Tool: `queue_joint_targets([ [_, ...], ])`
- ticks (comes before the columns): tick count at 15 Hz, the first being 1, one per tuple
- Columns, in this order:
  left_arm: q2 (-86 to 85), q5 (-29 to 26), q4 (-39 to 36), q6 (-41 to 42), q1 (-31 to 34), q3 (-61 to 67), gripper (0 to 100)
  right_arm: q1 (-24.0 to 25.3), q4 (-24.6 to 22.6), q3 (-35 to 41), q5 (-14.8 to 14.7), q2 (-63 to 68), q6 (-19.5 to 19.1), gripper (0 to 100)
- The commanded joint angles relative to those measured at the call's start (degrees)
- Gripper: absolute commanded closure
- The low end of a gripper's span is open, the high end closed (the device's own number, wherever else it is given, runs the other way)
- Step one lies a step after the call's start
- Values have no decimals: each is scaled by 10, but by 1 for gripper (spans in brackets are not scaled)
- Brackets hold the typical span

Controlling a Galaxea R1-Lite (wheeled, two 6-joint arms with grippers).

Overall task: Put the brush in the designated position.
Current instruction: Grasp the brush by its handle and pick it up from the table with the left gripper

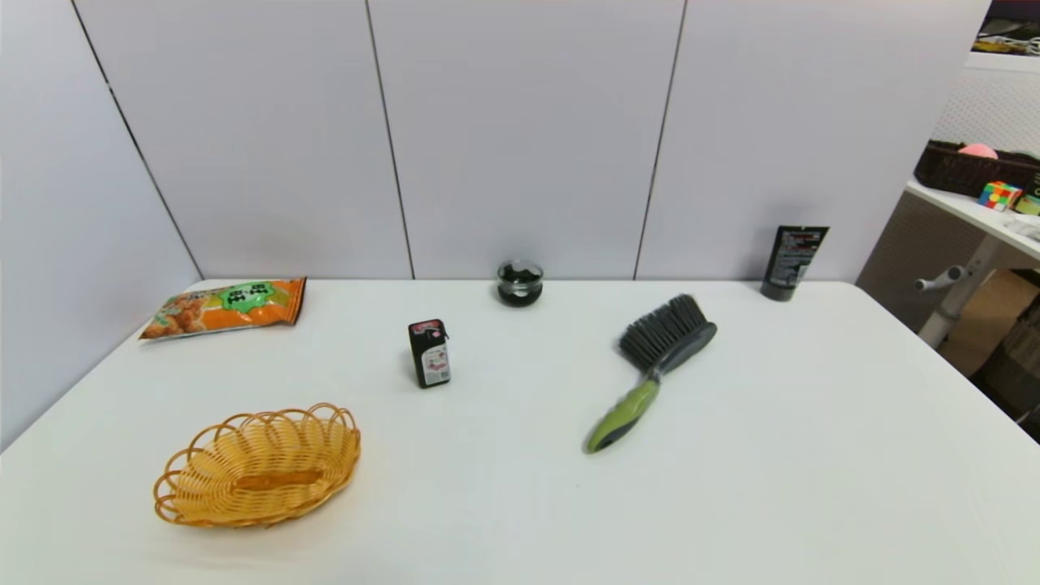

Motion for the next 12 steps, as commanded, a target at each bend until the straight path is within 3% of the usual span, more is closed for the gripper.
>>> queue_joint_targets([
  [1,1,0,0,-9,1,0,0,0,0,1,0,1,0,0],
  [4,14,2,10,-17,1,-4,0,0,0,1,0,1,0,0],
  [7,248,-19,12,11,-21,-156,0,0,0,1,0,1,0,0],
  [11,495,-114,-26,126,-39,-383,0,0,0,1,0,1,0,0],
  [12,588,-161,-68,148,-92,-447,0,0,0,1,0,1,0,0],
])
